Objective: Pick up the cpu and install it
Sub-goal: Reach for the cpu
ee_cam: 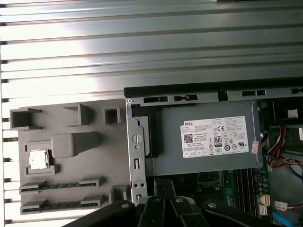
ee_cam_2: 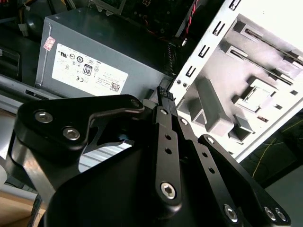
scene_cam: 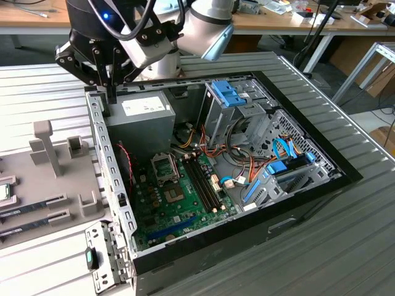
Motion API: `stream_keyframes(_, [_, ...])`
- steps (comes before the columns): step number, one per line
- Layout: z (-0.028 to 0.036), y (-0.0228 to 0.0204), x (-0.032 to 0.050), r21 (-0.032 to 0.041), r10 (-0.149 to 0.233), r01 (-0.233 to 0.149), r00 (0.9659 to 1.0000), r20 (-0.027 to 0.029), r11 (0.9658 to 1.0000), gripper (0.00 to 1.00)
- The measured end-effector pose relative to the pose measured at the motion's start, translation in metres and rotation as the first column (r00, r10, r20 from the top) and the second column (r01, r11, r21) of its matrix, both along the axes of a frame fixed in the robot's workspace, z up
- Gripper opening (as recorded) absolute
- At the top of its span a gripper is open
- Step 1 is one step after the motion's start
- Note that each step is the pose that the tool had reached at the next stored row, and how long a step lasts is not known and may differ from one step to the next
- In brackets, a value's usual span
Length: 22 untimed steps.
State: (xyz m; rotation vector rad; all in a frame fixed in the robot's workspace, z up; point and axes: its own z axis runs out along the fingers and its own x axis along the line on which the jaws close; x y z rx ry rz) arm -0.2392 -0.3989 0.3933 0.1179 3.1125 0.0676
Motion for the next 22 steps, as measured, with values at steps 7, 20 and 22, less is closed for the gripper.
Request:
stream_keyframes(7, [0.0,0.0,-0.005,0.0,0.0,0.0,1.0,0.0,1.0,0.11])
stream_keyframes(20, [0.0,0.0,-0.0147,0.0,0.0,0.0,1.0,0.0,1.0,0.11])
stream_keyframes(22, [0.0,0.0,-0.0159,0.0001,0.0,0.0,1.0,0.0,1.0,0.11])
